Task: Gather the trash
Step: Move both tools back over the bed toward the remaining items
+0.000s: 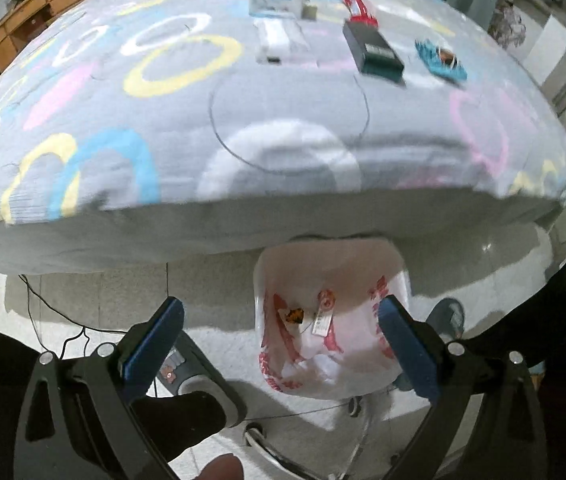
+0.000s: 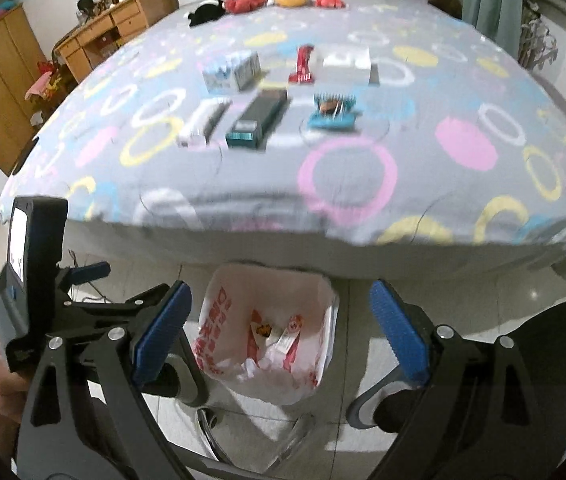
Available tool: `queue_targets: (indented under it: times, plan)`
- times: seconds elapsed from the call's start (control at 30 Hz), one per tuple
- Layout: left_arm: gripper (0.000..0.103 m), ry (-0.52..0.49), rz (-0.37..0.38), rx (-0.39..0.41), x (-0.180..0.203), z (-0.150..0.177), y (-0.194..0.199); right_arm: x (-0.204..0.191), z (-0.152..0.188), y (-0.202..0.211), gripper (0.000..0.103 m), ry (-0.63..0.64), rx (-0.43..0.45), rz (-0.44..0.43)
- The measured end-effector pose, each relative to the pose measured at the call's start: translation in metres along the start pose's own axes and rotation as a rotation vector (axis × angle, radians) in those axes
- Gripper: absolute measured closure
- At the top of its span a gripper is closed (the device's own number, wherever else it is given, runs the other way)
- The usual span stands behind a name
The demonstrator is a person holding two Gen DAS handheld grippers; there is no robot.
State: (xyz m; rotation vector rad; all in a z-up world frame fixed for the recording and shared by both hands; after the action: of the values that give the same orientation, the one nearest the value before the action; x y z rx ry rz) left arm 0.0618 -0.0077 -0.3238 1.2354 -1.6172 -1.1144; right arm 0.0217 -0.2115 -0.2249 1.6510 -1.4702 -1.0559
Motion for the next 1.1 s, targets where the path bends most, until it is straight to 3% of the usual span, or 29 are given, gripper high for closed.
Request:
queue_targets:
  times: [0.57, 1.0, 1.1]
  plan:
    - [0.008, 0.002, -0.033, 0.206, 0.0, -0.044, 0.079, 0.002, -0.036, 0.052, 0.014, 0.012, 0.123, 0.052]
    - [0.008, -0.04, -0.04, 0.241, 0.003, -0.101, 0.095, 0.012, -0.073, 0.06, 0.014, -0.01, 0.189, 0.096]
    - [0.008, -0.072, -0.081, 0.261, 0.007, -0.123, 0.094, 0.015, -0.086, 0.055, 0.014, -0.019, 0.19, 0.094]
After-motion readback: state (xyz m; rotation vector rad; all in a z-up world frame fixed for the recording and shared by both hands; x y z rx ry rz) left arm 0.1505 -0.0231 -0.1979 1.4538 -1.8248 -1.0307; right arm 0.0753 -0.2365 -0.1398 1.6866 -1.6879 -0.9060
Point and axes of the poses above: each gripper's, at about its wrist camera, not at the fingertips, and y roughly against the way its jaws point, x to its right, z to its underside, the point moved 1 cm from there along -y, roughly the way its jaws point, and after that the axes turned 4 degrees about -x, right-handed, at the moved point
